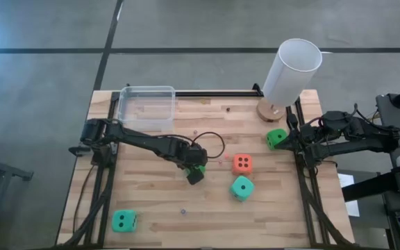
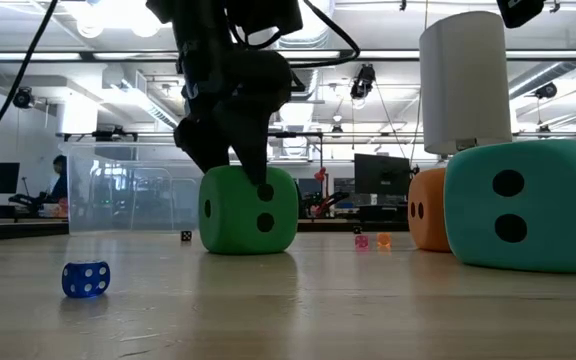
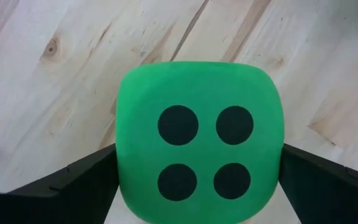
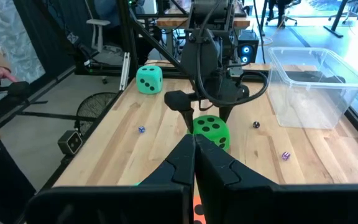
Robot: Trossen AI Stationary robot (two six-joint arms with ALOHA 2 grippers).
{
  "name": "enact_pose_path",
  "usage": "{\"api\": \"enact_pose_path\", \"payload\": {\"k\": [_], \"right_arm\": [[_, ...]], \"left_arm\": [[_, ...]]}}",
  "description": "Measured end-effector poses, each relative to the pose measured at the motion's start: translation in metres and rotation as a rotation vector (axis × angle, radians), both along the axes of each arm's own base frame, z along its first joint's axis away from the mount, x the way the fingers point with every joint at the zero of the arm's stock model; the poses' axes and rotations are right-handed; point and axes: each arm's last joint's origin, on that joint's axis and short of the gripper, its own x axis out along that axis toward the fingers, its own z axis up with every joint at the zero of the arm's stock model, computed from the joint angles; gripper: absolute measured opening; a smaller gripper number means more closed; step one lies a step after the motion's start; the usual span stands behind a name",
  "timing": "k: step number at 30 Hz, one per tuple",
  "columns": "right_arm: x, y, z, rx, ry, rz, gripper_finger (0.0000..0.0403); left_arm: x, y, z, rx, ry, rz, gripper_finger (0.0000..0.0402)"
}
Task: Pick & Place Dice
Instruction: Put the left green large dice into the transparent bin
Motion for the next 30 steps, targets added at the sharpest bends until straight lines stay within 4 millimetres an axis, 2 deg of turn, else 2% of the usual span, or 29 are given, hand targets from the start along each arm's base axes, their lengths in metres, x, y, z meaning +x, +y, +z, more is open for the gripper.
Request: {"api": "enact_pose_path", "payload": {"k": [9,18,30], "right_arm": [[0.0,0.0,0.0,0.0,0.0,0.0,0.0008],[0.0,0.0,0.0,0.0,0.0,0.0,0.0008],[0.0,0.0,0.0,0.0,-0.001,0.0,0.0008]], "left_arm": [[0.0,0.0,0.0,-0.002,0.0,-0.002,0.0398],[0.0,0.0,0.001,-0.001,0.002,-0.005,0.0358],[-0.008,0.004,0.021,0.033,-0.043,0.049,0.0365]]}}
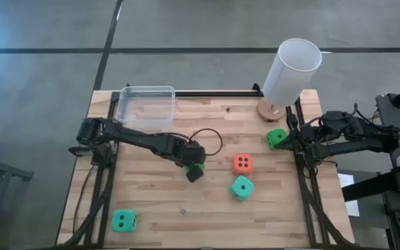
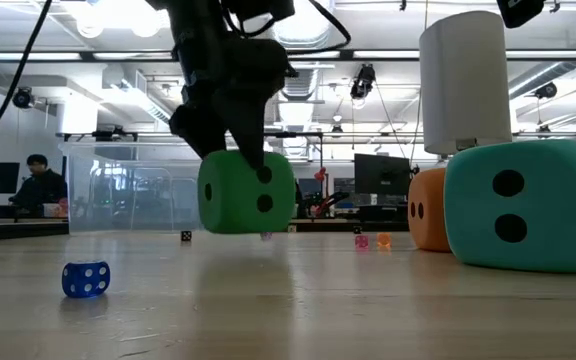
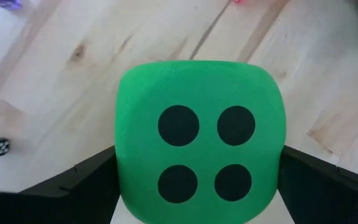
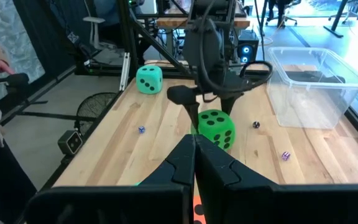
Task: Pick & Place Dice
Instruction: Put the left green large dice into the transparent bin
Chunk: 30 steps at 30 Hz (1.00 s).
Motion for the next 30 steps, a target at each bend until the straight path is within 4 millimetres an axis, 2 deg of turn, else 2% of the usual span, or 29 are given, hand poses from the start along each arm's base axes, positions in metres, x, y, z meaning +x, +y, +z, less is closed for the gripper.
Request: {"api": "enact_pose_path", "payload": {"k": [5,10,23,30], "right_arm": [[0.0,0.0,0.0,0.0,0.001,-0.001,0.0008],[0.0,0.0,0.0,0.0,0.001,0.0,0.0008],[0.0,0.0,0.0,0.0,0.001,0.0,0.0008],[0.0,0.0,0.0,0.0,0.001,0.0,0.0008]], "left_arm": [[-0.008,0.006,0.019,-0.001,-0.043,0.061,0.0361],[-0.022,0.014,0.046,0.04,-0.108,0.145,0.0366],[-0.081,0.04,0.122,0.227,-0.346,0.386,0.0362],[-0.11,0.058,0.137,0.327,-0.335,0.545,0.0361]]}}
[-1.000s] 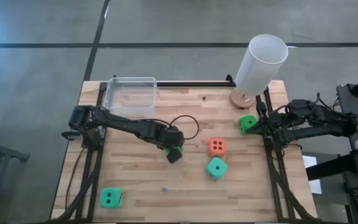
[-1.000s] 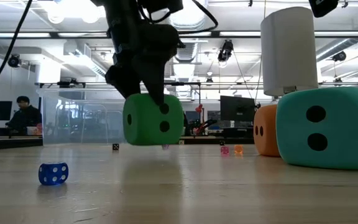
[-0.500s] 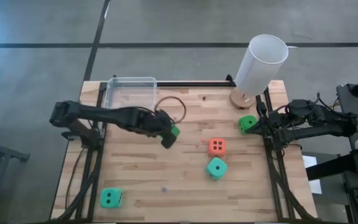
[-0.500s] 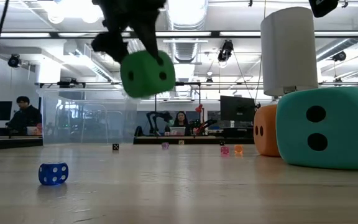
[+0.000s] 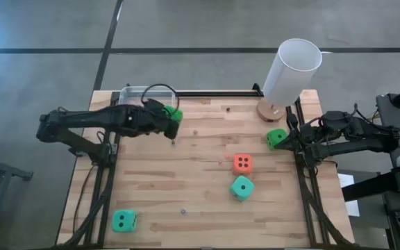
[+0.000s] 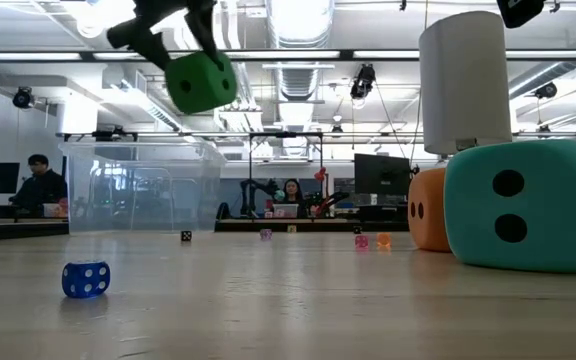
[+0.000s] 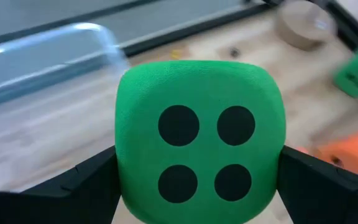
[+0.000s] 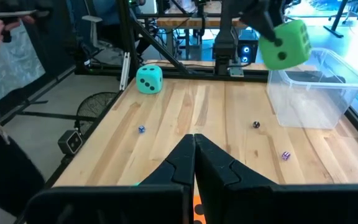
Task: Pick & Place Dice
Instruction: Put the left green large dice into the transparent bin
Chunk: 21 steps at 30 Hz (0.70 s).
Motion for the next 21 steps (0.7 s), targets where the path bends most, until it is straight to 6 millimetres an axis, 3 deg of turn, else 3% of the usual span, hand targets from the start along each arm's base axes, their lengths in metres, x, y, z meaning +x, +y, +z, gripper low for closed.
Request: {"api": "enact_pose_path", "payload": {"k": [16,21], "right_arm": [[0.0,0.0,0.0,0.0,0.0,-0.001,0.0008],[0.0,0.0,0.0,0.0,0.0,-0.001,0.0008]], "left_arm": [[-0.074,0.05,0.014,0.063,0.184,0.364,0.037],[-0.085,0.067,0.013,0.076,0.257,0.395,0.037]]}}
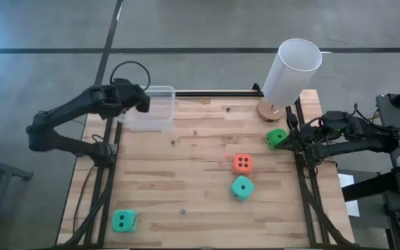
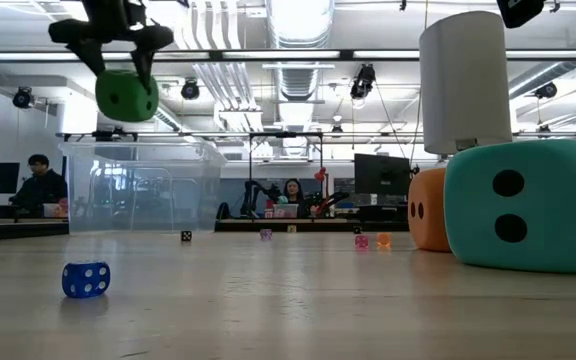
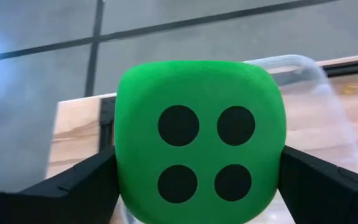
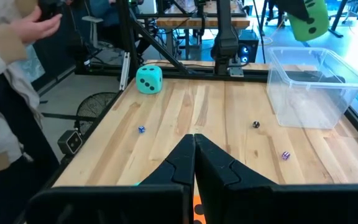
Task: Pick & Place Dice
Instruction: Put the left green large dice into the transparent bin
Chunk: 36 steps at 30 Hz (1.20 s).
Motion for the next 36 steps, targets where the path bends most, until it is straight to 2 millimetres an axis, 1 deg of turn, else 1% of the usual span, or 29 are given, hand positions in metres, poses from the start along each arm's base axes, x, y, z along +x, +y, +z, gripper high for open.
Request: {"api": "enact_pose_path", "payload": {"k": [4,9,13,16,23,36], "right_arm": [[0.0,0.0,0.0,0.0,0.0,0.0,0.0008],[0.0,0.0,0.0,0.0,0.0,0.001,0.0008],[0.0,0.0,0.0,0.0,0.0,0.001,0.0008],[0.0,0.0,0.0,0.0,-0.001,0.001,0.0008],[0.0,0.0,0.0,0.0,0.0,0.001,0.0008],[0.0,0.0,0.0,0.0,0.0,0.001,0.0008]], "left_arm": [[-0.003,0.008,-0.009,-0.012,0.029,0.034,0.0369],[-0.003,0.014,-0.03,-0.045,0.047,0.07,0.0374],[-0.004,0.016,-0.044,-0.058,0.028,0.121,0.0371],[-0.003,0.016,-0.05,-0.06,0.016,0.144,0.0368],[0.0,0.018,-0.057,-0.047,-0.017,0.152,0.0376],[0.003,0.021,-0.057,-0.031,-0.052,0.157,0.0369]]}}
